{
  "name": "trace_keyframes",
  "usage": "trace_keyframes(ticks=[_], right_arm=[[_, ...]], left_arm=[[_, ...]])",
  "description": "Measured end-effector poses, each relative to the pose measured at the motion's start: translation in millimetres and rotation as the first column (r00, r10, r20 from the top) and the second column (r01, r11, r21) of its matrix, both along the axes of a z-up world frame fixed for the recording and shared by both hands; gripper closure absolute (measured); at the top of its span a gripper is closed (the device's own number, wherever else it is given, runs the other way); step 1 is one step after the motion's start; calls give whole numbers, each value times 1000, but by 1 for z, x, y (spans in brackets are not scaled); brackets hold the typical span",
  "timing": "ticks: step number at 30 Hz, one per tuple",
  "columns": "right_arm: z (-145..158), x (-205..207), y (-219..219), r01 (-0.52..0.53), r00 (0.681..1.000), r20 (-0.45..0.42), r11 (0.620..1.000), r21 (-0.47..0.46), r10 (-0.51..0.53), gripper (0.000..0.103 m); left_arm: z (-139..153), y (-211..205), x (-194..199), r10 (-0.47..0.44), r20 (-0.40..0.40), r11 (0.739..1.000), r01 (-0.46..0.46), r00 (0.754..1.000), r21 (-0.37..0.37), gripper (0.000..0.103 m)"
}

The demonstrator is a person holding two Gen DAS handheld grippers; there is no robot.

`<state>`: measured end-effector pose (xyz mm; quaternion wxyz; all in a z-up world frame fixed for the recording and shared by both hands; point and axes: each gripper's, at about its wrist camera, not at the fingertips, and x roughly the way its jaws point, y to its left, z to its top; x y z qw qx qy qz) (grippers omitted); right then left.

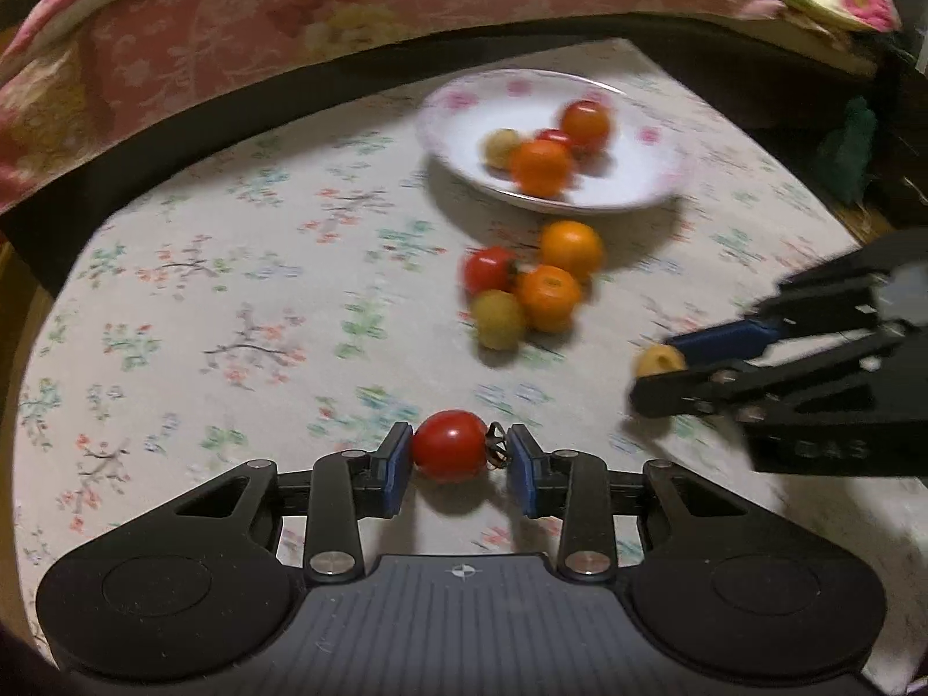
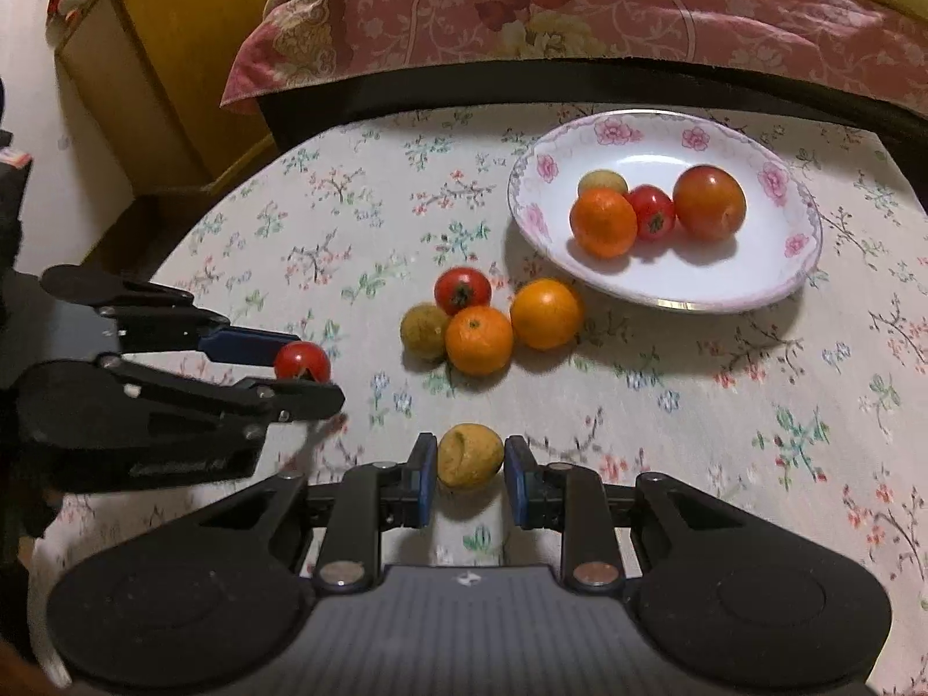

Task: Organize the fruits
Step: 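Carry the small tomato and yellow fruit over the white plate and release both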

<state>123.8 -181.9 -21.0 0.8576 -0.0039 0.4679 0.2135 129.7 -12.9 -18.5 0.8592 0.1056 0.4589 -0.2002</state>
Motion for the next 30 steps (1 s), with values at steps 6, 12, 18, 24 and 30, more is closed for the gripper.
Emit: trace_keyframes(ticks=[6, 12, 18, 24, 30], right_arm=[[-7, -21, -8, -14, 1000, -7, 999, -48, 13, 83], [-7, -22, -9, -11, 1000, 2, 999, -50, 11, 83], [-8, -21, -8, -33, 999, -2, 998, -44, 33, 74], [-7, -22, -7, -55, 998, 3, 997, -55, 55, 70], [-7, -22, -6, -67, 998, 8, 996, -65, 67, 71]], left_arm=[[-6, -18, -19, -86, 23, 996, 85, 996, 40, 59], [-12, -15, -20, -85, 23, 995, 84, 996, 44, 56], [-9, -13, -18, -77, 27, 996, 76, 997, 37, 43], [-11, -13, -18, -72, 15, 997, 72, 997, 31, 42], [-10, -16, -19, -78, 7, 997, 77, 997, 21, 53]])
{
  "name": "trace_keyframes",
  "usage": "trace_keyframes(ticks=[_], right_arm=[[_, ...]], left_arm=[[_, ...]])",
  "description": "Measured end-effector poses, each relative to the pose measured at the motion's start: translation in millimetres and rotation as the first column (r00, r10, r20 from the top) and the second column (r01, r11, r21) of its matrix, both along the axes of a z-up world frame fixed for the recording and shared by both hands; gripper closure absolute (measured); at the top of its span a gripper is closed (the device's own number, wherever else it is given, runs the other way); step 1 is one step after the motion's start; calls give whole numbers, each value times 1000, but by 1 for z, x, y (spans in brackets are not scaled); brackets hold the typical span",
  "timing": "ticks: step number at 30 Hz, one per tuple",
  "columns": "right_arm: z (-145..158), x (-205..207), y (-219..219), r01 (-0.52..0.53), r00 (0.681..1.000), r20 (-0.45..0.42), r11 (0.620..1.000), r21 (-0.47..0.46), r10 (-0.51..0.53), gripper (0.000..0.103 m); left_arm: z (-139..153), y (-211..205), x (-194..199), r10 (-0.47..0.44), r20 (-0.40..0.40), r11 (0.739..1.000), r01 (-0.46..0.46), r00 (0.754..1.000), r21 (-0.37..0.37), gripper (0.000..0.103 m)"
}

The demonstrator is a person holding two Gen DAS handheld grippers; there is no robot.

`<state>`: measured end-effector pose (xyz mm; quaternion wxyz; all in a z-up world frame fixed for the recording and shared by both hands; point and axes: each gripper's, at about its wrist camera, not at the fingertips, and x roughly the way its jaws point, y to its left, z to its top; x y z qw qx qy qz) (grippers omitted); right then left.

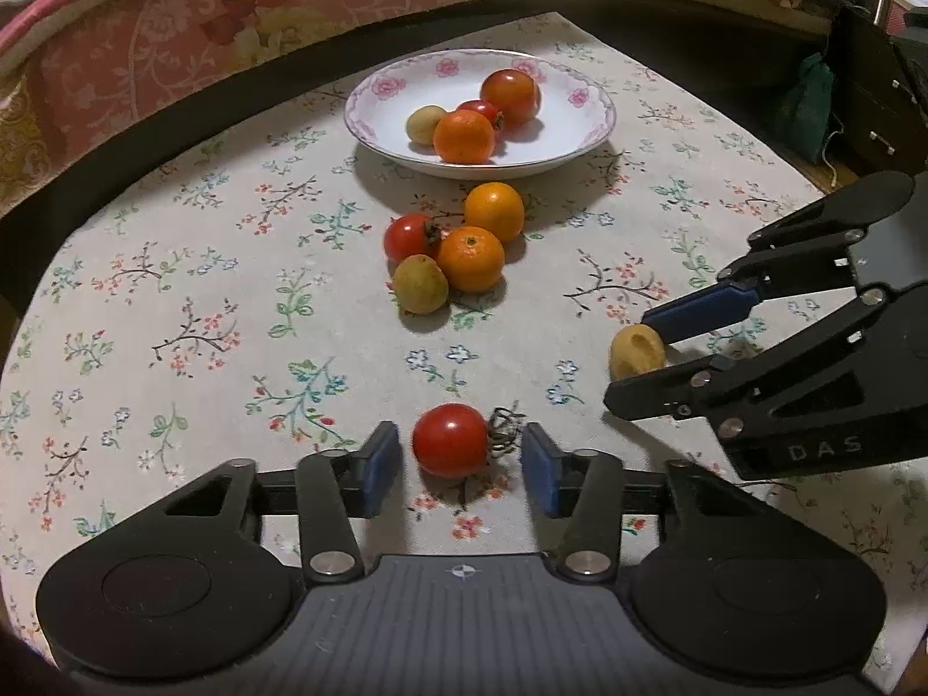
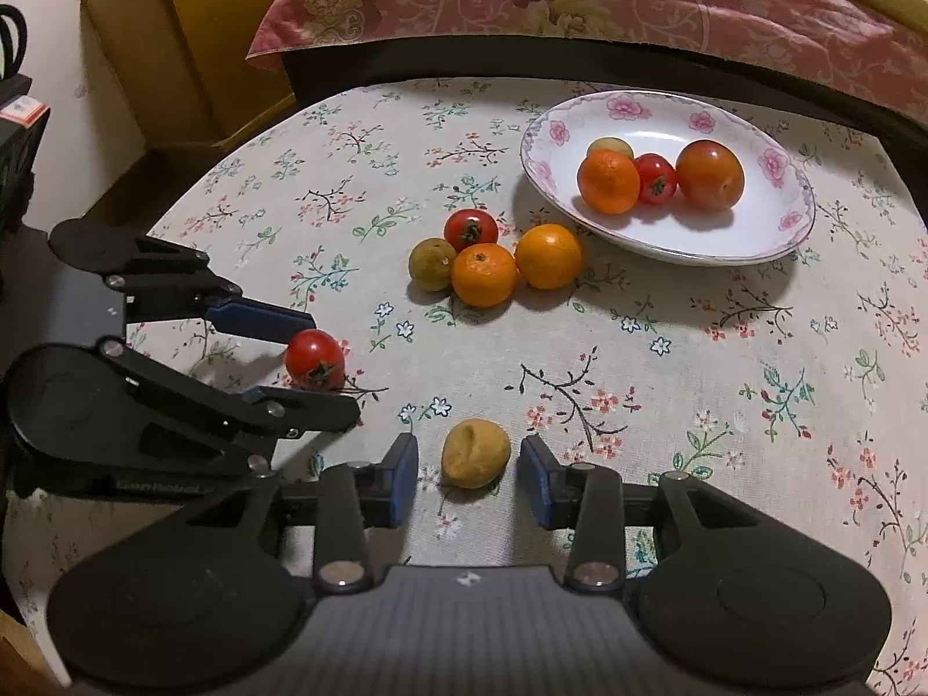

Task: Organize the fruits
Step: 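Carry the small tomato and yellow fruit over the white plate and release both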

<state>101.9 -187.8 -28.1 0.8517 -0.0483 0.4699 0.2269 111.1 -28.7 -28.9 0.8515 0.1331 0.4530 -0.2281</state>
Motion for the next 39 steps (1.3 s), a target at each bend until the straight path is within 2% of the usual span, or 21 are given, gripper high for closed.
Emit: trace_keyframes(ticks=[1, 3, 5, 10, 21, 39], right_arm=[[0, 0, 1, -1, 1000, 0, 1000, -5, 1, 71], [0, -2, 2, 0, 1000, 5, 1000, -20, 0, 80], [1, -2, 3, 5, 1000, 8, 1000, -21, -5, 82], [3, -1, 0, 15, 1000, 10, 1000, -4, -15, 82], [18, 7, -7, 61, 997, 38, 997, 56, -63, 82], [32, 16, -15, 98, 992, 76, 991, 91, -105, 82]], left_arm=[[0, -1, -1, -1, 0, 1000, 1, 1000, 2, 55], [1, -3, -3, -3, 7, 1000, 3, 1000, 9, 59], [1, -3, -3, -3, 8, 1000, 2, 1000, 12, 59], [3, -4, -1, -3, 6, 1000, 3, 1000, 7, 60], [22, -11, 17, 14, 54, 999, -12, 998, -38, 60], [32, -16, 30, 46, 85, 996, -39, 995, -78, 60]])
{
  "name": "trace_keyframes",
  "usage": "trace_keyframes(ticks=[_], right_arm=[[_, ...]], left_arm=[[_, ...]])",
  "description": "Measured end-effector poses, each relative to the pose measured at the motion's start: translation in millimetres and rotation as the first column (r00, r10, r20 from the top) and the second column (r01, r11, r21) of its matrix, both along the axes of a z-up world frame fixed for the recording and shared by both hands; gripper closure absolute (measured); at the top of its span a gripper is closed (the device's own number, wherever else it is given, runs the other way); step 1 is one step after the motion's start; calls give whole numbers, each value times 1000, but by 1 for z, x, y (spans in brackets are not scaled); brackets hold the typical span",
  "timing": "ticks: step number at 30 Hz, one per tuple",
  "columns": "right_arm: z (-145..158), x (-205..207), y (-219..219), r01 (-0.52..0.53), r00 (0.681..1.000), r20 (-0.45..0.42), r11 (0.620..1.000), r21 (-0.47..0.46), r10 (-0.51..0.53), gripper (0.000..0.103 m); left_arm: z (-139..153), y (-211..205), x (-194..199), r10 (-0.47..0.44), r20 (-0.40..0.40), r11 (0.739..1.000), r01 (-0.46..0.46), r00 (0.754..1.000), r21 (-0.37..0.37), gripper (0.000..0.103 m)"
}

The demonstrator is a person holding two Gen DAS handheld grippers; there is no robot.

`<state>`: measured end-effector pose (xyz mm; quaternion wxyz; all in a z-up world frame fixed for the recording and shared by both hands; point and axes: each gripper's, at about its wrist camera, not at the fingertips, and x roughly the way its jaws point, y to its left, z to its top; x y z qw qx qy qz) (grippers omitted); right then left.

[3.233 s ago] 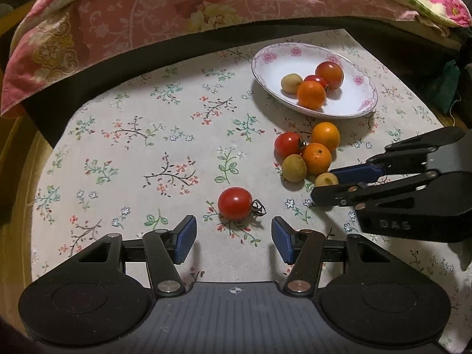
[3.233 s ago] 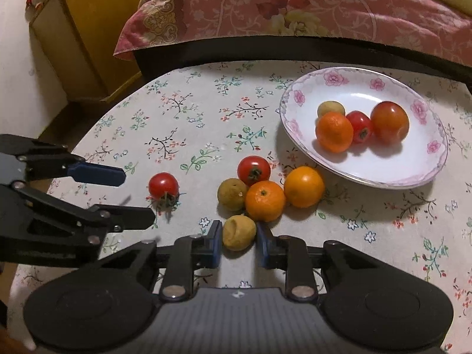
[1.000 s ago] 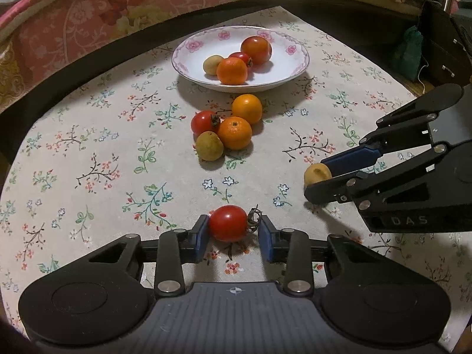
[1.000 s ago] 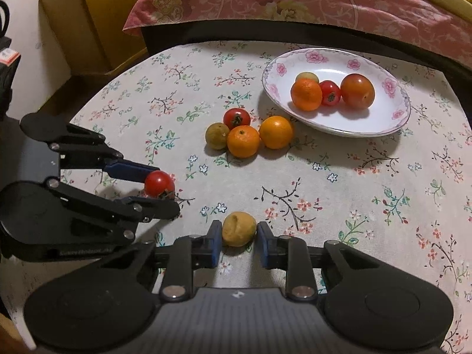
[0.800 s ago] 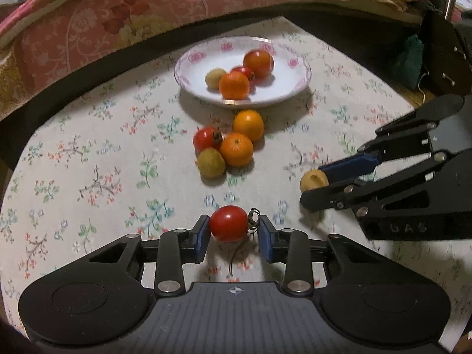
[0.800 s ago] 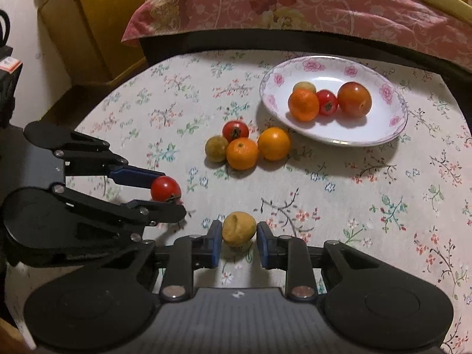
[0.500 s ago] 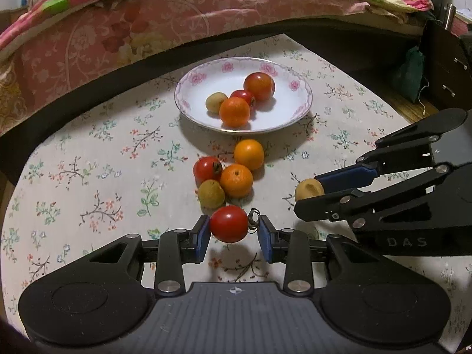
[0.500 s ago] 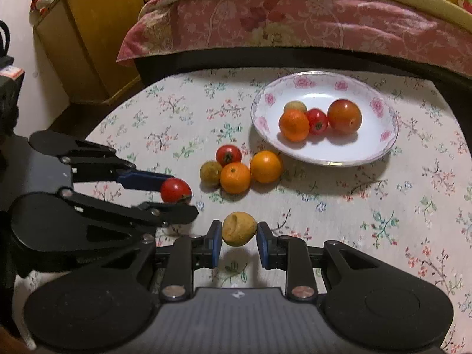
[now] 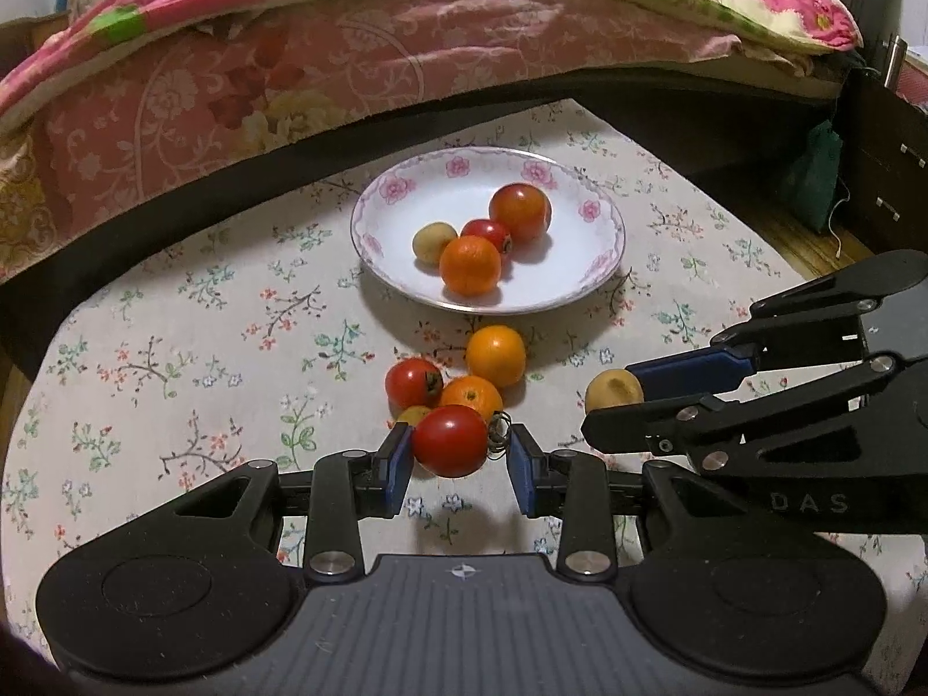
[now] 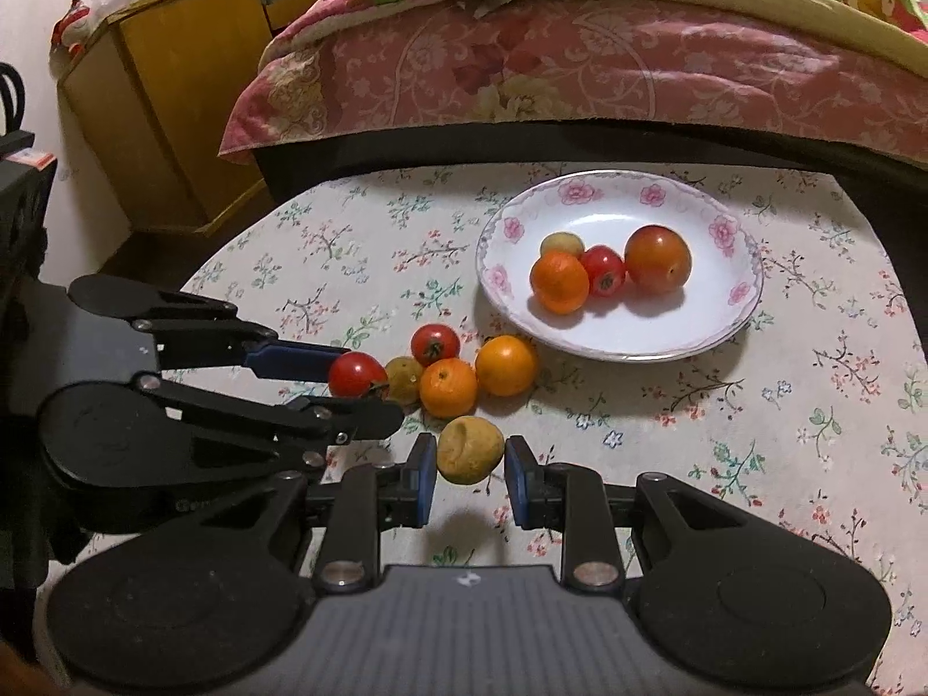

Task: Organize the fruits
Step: 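Carry the small tomato and yellow fruit over the white plate and release both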

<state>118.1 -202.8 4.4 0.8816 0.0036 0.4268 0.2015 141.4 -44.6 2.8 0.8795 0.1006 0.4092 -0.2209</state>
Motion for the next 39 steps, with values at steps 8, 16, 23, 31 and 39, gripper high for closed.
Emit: trace_keyframes(ticks=[8, 16, 23, 31, 39], right_arm=[[6, 16, -9, 47, 999, 21, 999, 18, -48, 82], [11, 41, -25, 113, 992, 49, 993, 40, -115, 82], [6, 67, -36, 148, 988, 44, 987, 58, -151, 82], [-4, 80, -41, 166, 985, 40, 985, 52, -168, 82], [-7, 86, -40, 163, 985, 52, 986, 40, -165, 81]], left_arm=[[6, -9, 15, 4, 34, 1000, -4, 999, -9, 60], [10, -23, 41, 8, 75, 1000, -7, 997, -24, 62], [4, -31, 67, 13, 83, 1000, -11, 996, -27, 62], [-6, -36, 80, 17, 78, 1000, -15, 997, -19, 61], [-9, -36, 85, 30, 83, 1000, -29, 996, -13, 59]])
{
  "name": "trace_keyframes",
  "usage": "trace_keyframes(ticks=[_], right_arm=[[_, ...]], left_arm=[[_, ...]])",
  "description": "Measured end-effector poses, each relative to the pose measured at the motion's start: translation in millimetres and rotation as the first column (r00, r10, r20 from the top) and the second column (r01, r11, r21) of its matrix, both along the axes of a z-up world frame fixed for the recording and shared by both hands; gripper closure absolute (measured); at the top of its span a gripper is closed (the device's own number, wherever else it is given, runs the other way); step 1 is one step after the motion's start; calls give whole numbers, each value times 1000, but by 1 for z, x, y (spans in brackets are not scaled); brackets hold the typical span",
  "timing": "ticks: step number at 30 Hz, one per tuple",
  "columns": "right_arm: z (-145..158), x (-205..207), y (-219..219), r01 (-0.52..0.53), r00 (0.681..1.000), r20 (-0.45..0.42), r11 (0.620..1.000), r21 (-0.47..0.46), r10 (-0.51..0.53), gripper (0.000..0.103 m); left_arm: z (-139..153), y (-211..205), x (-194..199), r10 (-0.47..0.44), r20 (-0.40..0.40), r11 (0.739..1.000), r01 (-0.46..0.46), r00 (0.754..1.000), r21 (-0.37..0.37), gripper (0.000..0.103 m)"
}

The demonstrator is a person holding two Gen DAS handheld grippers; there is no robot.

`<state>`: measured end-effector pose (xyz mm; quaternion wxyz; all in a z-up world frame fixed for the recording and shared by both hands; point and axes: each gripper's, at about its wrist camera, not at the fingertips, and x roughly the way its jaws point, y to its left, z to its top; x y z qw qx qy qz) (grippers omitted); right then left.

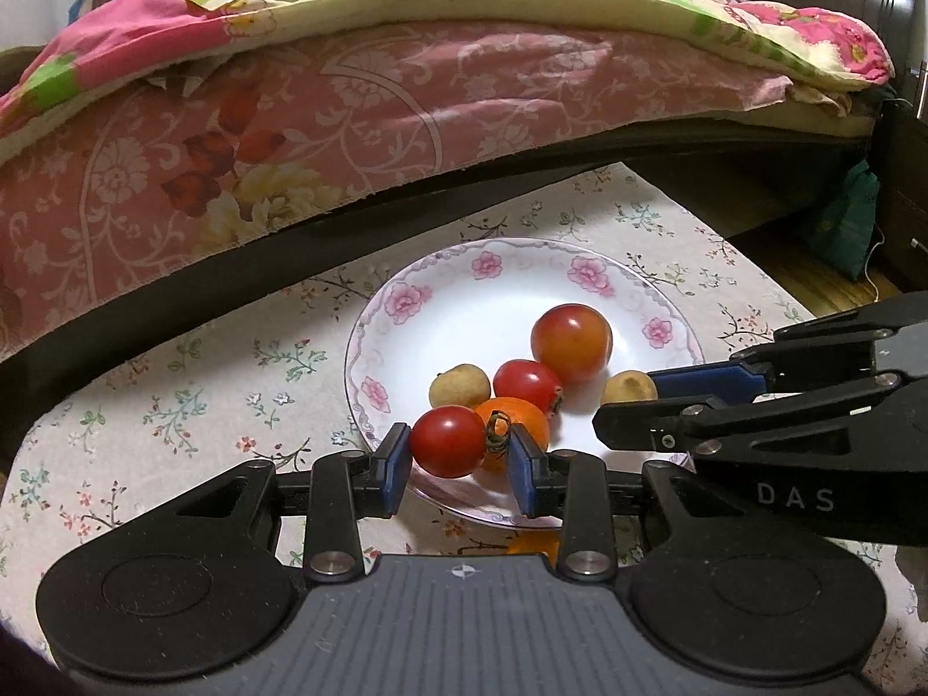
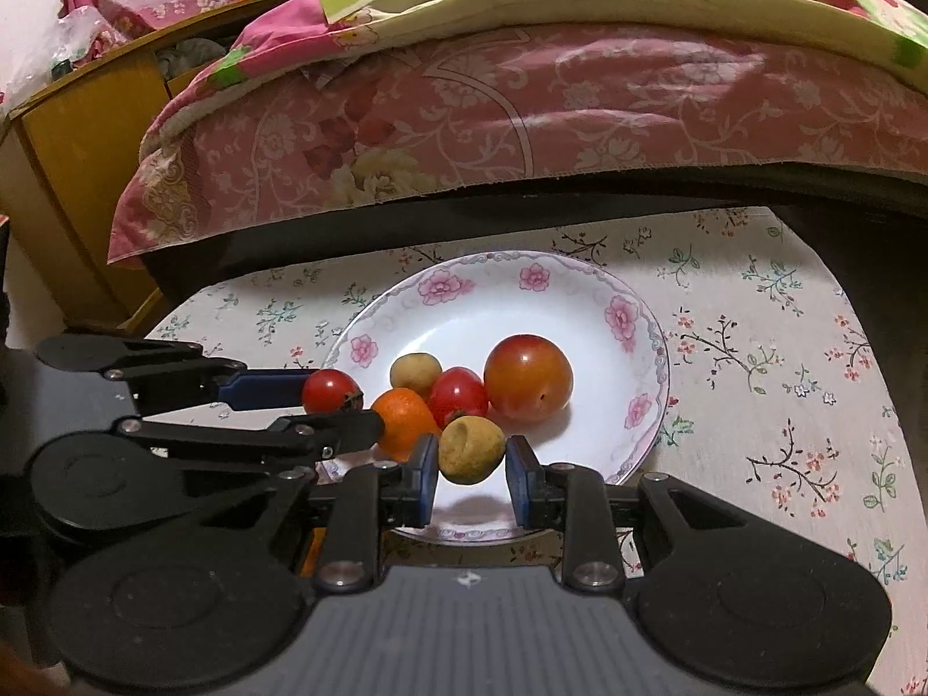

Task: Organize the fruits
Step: 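Carry the small tomato and yellow fruit over the white plate and release both, then grasp a small yellow fruit with the left tool while the right tool grasps a mandarin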

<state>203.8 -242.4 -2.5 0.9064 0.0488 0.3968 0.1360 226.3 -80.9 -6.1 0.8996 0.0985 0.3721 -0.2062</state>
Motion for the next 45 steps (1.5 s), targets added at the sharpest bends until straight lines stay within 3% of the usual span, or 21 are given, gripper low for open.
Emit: trace_keyframes(ticks=[5, 18, 28, 45], right_arm=[[0, 0, -1, 3, 1000, 3, 1000, 1, -3, 81], [6, -5, -1, 14, 999, 30, 1000, -4, -14, 80], [19, -24, 16, -43, 998, 44, 999, 17, 43, 79], [4, -62, 47, -130, 989, -58, 990, 49, 133, 78]], left_arm=[[0, 2, 2, 9, 5, 1000, -9, 1000, 2, 54], [11, 11, -3, 26, 17, 1000, -26, 1000, 9, 53], [20, 25, -28, 26, 1, 1000, -26, 1000, 15, 50], [11, 59, -80, 9, -111, 999, -5, 994, 37, 47]])
